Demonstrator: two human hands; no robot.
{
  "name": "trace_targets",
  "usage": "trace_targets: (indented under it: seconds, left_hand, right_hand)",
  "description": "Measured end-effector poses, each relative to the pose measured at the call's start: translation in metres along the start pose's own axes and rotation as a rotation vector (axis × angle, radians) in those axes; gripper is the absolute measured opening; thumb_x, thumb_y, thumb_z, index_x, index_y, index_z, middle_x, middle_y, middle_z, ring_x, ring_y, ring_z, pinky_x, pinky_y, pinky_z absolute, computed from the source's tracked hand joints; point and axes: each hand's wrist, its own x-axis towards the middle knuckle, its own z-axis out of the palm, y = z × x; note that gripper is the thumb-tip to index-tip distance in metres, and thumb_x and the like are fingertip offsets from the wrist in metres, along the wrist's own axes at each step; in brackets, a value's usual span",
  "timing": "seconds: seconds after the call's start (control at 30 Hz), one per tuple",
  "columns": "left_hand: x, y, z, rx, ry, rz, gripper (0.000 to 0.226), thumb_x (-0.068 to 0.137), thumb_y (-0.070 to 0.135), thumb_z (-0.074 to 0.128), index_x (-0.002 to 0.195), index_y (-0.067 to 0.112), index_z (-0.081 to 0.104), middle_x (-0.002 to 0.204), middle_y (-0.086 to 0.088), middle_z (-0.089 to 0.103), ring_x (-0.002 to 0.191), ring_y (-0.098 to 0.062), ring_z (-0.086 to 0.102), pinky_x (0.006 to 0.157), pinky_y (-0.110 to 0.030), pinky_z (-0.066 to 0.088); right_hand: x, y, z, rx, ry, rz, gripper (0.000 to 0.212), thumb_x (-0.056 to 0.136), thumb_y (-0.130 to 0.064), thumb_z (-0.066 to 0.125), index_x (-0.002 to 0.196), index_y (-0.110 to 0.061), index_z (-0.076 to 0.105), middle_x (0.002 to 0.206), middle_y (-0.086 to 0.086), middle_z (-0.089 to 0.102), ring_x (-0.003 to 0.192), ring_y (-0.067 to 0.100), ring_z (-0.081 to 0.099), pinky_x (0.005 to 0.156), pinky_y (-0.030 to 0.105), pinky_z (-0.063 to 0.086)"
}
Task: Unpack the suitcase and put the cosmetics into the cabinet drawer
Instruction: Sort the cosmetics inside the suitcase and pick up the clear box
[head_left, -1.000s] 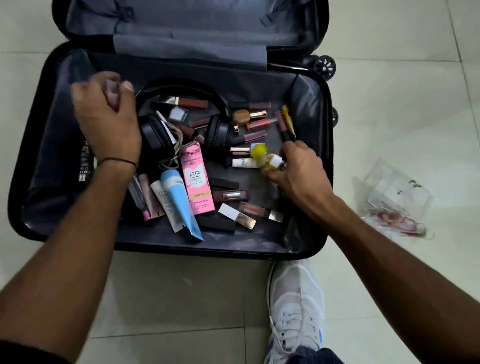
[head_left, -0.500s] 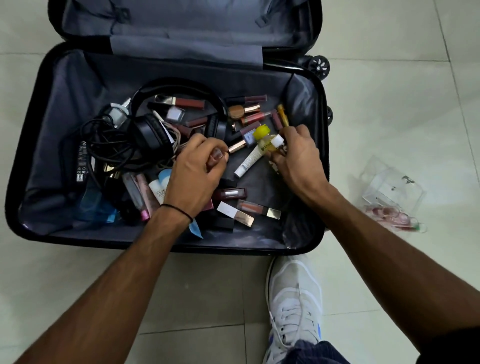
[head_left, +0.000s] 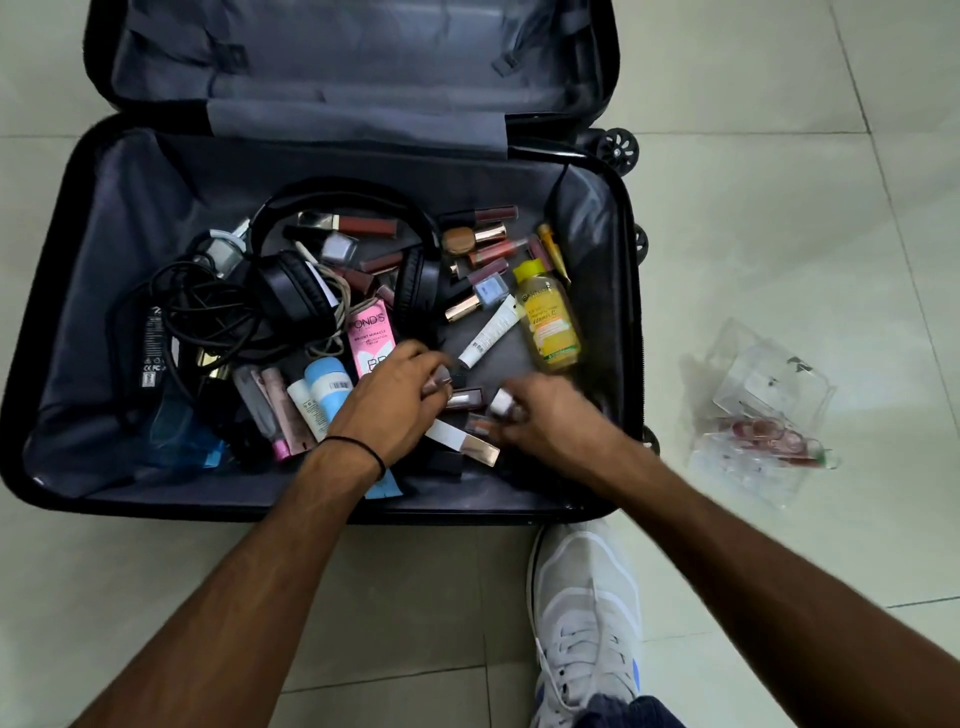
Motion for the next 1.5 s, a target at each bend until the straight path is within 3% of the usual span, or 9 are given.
trace_targets:
  seconds: [0.17, 0.33, 0.53, 0.8, 0.9, 1.07, 1.23, 1.33, 1.5]
  left_hand:
    - [0.002, -0.006, -0.011, 0.027, -0.190, 0.003, 0.038, 0.091, 0.036, 0.064, 0.127, 0.028, 0.058, 0.113, 0.001, 0.052, 0.104, -0.018, 0.051, 0.088, -0.035, 0.045]
    - [0.002, -0.007, -0.013, 0.077, -0.218, -0.005, 0.034, 0.086, 0.039, 0.069, 0.116, 0.024, 0.061, 0.105, 0.002, 0.049, 0.096, -0.018, 0.052, 0.082, -0.035, 0.046]
    - [-0.002, -0.016, -0.008, -0.066, 0.115, 0.019, 0.015, 0.085, 0.020, 0.071, 0.082, 0.010, 0.060, 0.081, 0.000, 0.057, 0.078, -0.023, 0.056, 0.069, -0.035, 0.042]
    - [-0.008, -0.018, -0.013, -0.258, 0.165, -0.086, 0.006, 0.084, 0.025, 0.072, 0.083, 0.022, 0.066, 0.076, 0.005, 0.067, 0.076, -0.017, 0.063, 0.072, -0.036, 0.052]
    - [-0.013, -0.015, -0.014, -0.358, 0.234, -0.112, 0.005, 0.085, 0.022, 0.072, 0.083, 0.019, 0.068, 0.077, 0.004, 0.067, 0.074, -0.014, 0.062, 0.071, -0.032, 0.052]
    - [-0.025, -0.014, -0.022, -0.517, 0.462, -0.232, 0.015, 0.089, 0.023, 0.069, 0.081, 0.010, 0.066, 0.070, -0.001, 0.066, 0.062, -0.010, 0.059, 0.059, -0.025, 0.049]
    - [-0.035, -0.012, -0.029, -0.527, 0.691, -0.411, 0.041, 0.090, 0.021, 0.066, 0.058, 0.012, 0.043, 0.052, 0.004, 0.042, 0.046, -0.002, 0.036, 0.048, -0.019, 0.032]
    - [-0.041, -0.023, -0.036, -0.356, 0.648, -0.581, 0.034, 0.087, 0.024, 0.062, 0.058, 0.012, 0.047, 0.055, 0.001, 0.047, 0.053, -0.010, 0.045, 0.056, -0.027, 0.031]
    - [-0.052, -0.037, -0.044, -0.092, 0.377, -0.714, 0.024, 0.089, 0.031, 0.055, 0.092, 0.009, 0.064, 0.102, -0.018, 0.060, 0.093, -0.040, 0.056, 0.074, -0.034, 0.038]
  right_hand:
    - [0.002, 0.001, 0.012, -0.080, 0.015, -0.042, 0.047, 0.082, -0.043, 0.078, 0.118, -0.017, 0.060, 0.122, 0.006, 0.059, 0.107, 0.026, 0.060, 0.080, 0.027, 0.039]
    - [0.001, 0.001, 0.015, -0.241, -0.064, -0.109, 0.059, 0.078, -0.030, 0.081, 0.127, -0.013, 0.052, 0.129, 0.010, 0.051, 0.112, 0.032, 0.057, 0.089, 0.033, 0.043]
    - [0.001, 0.006, 0.003, -0.195, 0.135, -0.039, 0.035, 0.084, -0.025, 0.074, 0.112, -0.011, 0.059, 0.112, 0.009, 0.054, 0.102, 0.036, 0.061, 0.079, 0.035, 0.045]
    - [0.011, 0.008, -0.014, -0.033, 0.317, 0.073, 0.028, 0.088, -0.022, 0.068, 0.111, -0.007, 0.060, 0.106, 0.014, 0.064, 0.094, 0.034, 0.061, 0.071, 0.029, 0.039]
    - [0.014, 0.009, -0.008, 0.132, 0.322, 0.094, 0.022, 0.093, -0.036, 0.067, 0.093, -0.015, 0.061, 0.087, 0.005, 0.067, 0.074, 0.020, 0.063, 0.058, 0.024, 0.042]
    - [0.010, 0.006, -0.014, 0.342, 0.350, 0.134, 0.009, 0.091, -0.020, 0.066, 0.084, -0.016, 0.061, 0.069, -0.008, 0.059, 0.059, 0.003, 0.053, 0.044, 0.008, 0.036]
    - [0.011, -0.022, -0.016, 0.388, 0.369, -0.008, 0.002, 0.090, -0.011, 0.063, 0.089, -0.011, 0.065, 0.076, 0.000, 0.065, 0.065, 0.012, 0.058, 0.051, 0.016, 0.045]
    - [0.018, -0.046, -0.004, 0.258, 0.242, -0.196, 0.001, 0.086, -0.008, 0.064, 0.085, -0.009, 0.064, 0.075, -0.002, 0.065, 0.066, 0.009, 0.059, 0.060, 0.031, 0.048]
    - [0.029, -0.063, 0.020, -0.012, 0.153, -0.404, 0.015, 0.090, -0.014, 0.063, 0.105, -0.010, 0.065, 0.099, 0.002, 0.061, 0.089, 0.019, 0.056, 0.069, 0.021, 0.035]
